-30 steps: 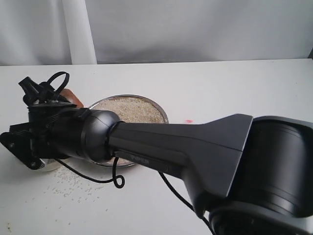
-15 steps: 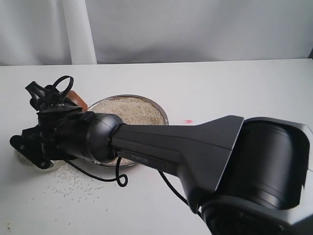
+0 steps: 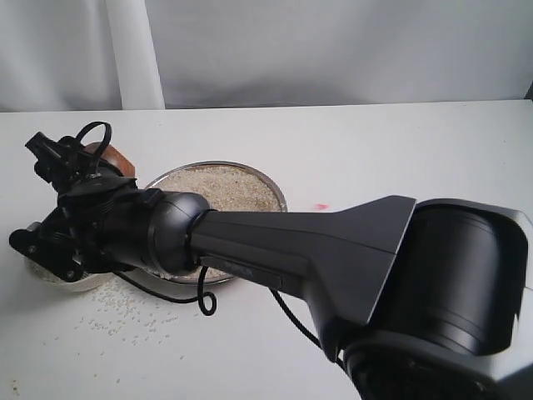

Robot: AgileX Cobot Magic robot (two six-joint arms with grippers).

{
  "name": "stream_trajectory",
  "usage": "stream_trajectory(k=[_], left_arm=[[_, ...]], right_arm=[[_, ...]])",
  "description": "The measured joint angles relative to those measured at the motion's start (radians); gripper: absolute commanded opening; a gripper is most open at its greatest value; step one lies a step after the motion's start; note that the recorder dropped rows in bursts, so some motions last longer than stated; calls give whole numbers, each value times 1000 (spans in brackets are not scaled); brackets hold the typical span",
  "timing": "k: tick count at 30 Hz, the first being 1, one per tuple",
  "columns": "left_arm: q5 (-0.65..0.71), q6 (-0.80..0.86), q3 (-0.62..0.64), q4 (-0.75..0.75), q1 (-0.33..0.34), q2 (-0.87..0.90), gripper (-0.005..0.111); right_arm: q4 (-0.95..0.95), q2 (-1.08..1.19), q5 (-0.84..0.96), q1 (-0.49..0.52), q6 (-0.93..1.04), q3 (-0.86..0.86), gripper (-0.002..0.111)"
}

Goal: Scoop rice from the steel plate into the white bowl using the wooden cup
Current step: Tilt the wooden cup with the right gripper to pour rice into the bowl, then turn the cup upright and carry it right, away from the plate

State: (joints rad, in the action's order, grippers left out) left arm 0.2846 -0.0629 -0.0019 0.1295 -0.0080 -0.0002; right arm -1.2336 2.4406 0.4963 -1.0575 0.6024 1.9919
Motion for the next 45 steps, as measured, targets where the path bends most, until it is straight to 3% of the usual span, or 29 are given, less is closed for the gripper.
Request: stream_trajectory(k=[8, 17, 23, 39, 45], left_arm=[[0, 0, 0, 0, 0, 0, 0], [0, 0, 0, 0, 0, 0, 0], [0, 0, 0, 0, 0, 0, 0], [0, 0, 0, 0, 0, 0, 0], [0, 0, 0, 0, 0, 0, 0]], right_arm=[[-52, 0, 7, 0, 80, 0, 0], [-276, 0, 1, 0, -94, 0, 0], [-298, 0, -4, -6, -141, 0, 0], [-171, -30, 19, -17, -117, 0, 0], [-33, -47, 31, -20, -294, 0, 0]])
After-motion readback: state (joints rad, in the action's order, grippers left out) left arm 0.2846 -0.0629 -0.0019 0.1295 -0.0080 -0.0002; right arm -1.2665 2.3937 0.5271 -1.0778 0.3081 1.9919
